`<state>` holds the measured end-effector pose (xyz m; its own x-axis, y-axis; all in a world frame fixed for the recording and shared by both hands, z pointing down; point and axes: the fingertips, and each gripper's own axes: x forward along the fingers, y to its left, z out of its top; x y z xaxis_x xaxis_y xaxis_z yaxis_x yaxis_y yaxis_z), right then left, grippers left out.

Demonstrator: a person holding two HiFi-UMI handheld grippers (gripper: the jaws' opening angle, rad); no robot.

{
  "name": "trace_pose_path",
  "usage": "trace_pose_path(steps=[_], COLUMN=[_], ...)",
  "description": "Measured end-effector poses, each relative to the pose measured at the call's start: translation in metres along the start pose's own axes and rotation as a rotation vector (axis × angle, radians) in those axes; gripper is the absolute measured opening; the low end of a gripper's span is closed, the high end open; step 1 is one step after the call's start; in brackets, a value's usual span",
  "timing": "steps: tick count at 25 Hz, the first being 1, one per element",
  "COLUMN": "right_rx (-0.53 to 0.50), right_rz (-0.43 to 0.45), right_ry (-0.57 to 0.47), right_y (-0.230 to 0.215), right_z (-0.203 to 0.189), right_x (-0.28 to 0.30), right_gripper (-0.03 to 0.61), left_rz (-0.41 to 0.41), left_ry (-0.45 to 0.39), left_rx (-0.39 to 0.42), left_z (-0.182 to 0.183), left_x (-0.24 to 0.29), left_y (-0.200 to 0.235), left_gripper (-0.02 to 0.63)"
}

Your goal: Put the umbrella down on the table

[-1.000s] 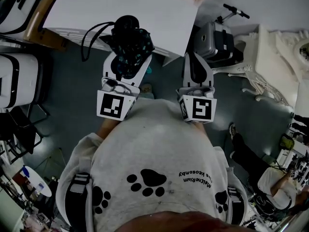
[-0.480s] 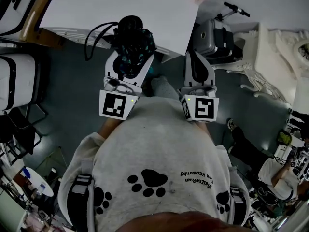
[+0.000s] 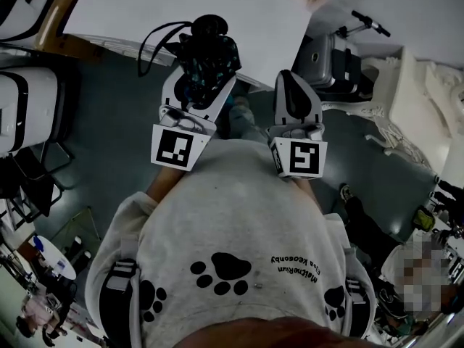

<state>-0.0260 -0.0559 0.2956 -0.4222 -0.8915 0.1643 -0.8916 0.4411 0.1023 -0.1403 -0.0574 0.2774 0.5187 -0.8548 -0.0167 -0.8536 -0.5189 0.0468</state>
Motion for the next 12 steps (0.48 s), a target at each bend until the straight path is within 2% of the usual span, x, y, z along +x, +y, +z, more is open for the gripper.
trace_pose_path(steps=[4,12], right_rx=[0.012,0.035], right_rz=[0.005,0.033], right_ry=[0.010,0.068], right_y=[-0.014,-0.050], right_z=[-0.004,-0.034], right_x=[0.013,0.050], right_gripper=[0.037,0.037], left_rz=[-0.009,-0.036], left_ry=[0.031,0.123], left_rx=[0.018,0.026], left_z=[-0.005,-0.040], left_x=[0.020,0.078], left_y=[0.003,0.003], left_gripper=[0.262,0.262])
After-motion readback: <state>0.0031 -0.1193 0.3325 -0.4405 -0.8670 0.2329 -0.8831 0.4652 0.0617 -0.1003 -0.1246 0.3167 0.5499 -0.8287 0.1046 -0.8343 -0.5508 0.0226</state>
